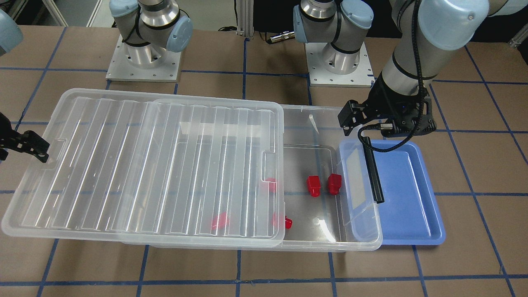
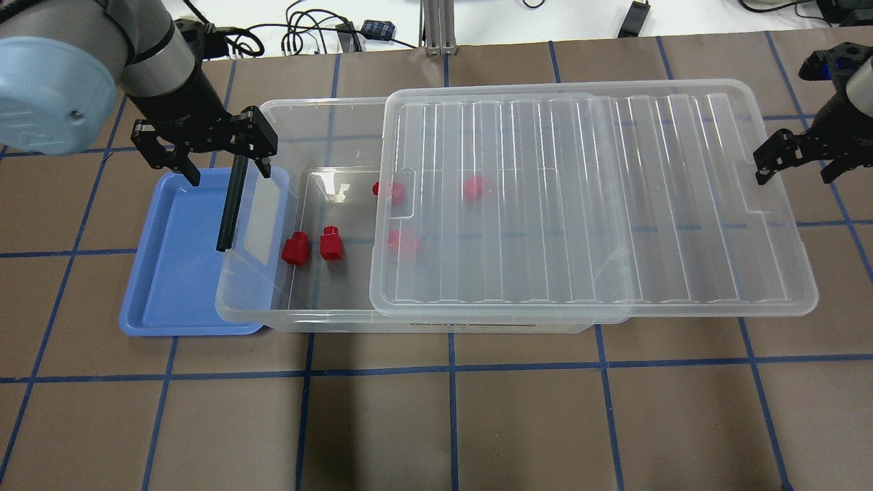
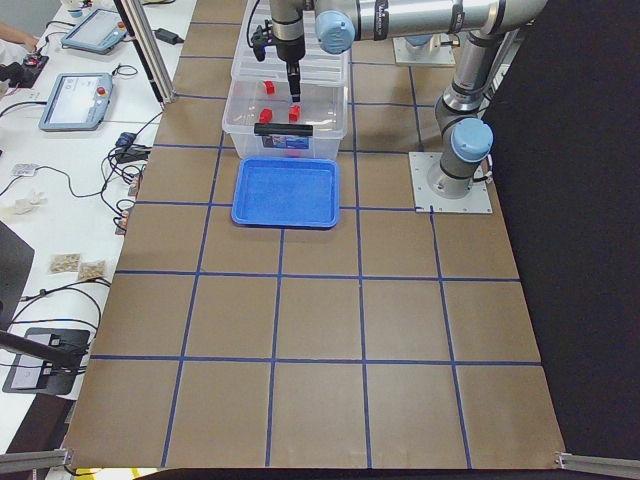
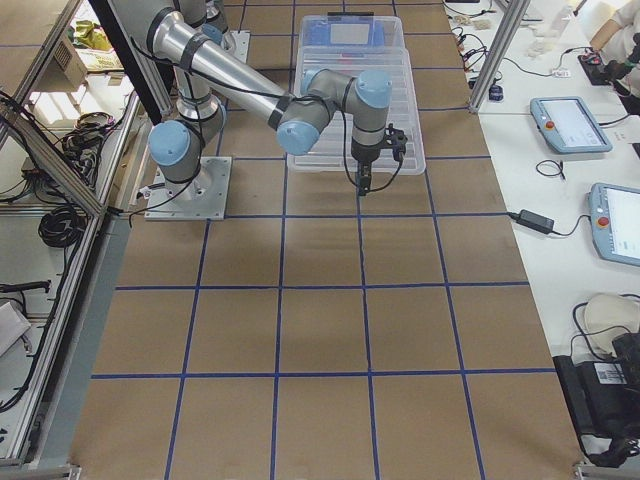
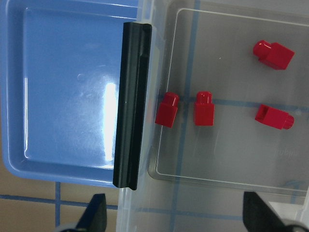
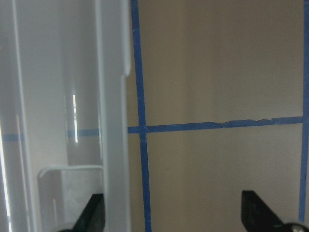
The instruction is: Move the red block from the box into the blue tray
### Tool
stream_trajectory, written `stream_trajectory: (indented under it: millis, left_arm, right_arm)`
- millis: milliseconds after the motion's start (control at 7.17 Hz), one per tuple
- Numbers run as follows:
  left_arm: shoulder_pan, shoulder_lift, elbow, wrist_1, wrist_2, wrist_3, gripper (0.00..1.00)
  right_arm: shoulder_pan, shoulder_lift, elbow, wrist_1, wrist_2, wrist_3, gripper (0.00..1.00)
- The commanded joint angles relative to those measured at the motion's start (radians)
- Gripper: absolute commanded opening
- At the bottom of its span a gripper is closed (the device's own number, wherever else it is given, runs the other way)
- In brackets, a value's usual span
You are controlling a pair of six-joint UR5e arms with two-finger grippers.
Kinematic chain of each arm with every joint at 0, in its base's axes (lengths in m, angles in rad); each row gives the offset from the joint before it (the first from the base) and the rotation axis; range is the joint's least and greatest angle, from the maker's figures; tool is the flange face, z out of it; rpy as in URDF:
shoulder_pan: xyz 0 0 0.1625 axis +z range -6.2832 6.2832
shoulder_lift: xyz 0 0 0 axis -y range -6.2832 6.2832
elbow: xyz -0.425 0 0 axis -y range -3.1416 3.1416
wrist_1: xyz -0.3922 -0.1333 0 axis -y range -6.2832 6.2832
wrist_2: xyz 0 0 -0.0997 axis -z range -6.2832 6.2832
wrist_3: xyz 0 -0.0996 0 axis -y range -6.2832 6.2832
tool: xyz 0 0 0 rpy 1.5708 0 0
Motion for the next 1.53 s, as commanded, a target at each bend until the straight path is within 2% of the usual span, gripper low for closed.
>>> stream_trajectory:
  millis: [0, 140, 279, 419, 977, 1395]
  left_arm:
    - [-0.059, -0.033, -0.020, 0.047, 0.006, -0.035, 1.00]
    - [-0.060, -0.039, -0.057, 0.137, -0.002, -0.040, 0.97]
    - [-0.067, -0.047, -0.104, 0.164, -0.003, -0.072, 0.82]
    - [-0.073, -0.051, -0.138, 0.166, -0.005, -0.074, 0.74]
    - [-0.077, -0.097, -0.184, 0.173, -0.005, -0.073, 0.71]
    - [-0.076, -0.156, -0.247, 0.331, -0.046, -0.100, 0.71]
  right_arm:
    - [-0.030, 0.000, -0.002, -0.001, 0.000, -0.024, 1.00]
    - [-0.032, 0.000, -0.002, -0.001, -0.002, -0.024, 1.00]
    - [-0.032, 0.001, 0.000, -0.001, -0.002, -0.024, 1.00]
    - [-0.035, 0.001, 0.000, -0.001, -0.003, -0.024, 1.00]
    - [-0.035, 0.000, -0.005, -0.001, -0.006, -0.030, 1.00]
    - [-0.036, -0.002, -0.003, -0.001, -0.026, -0.030, 1.00]
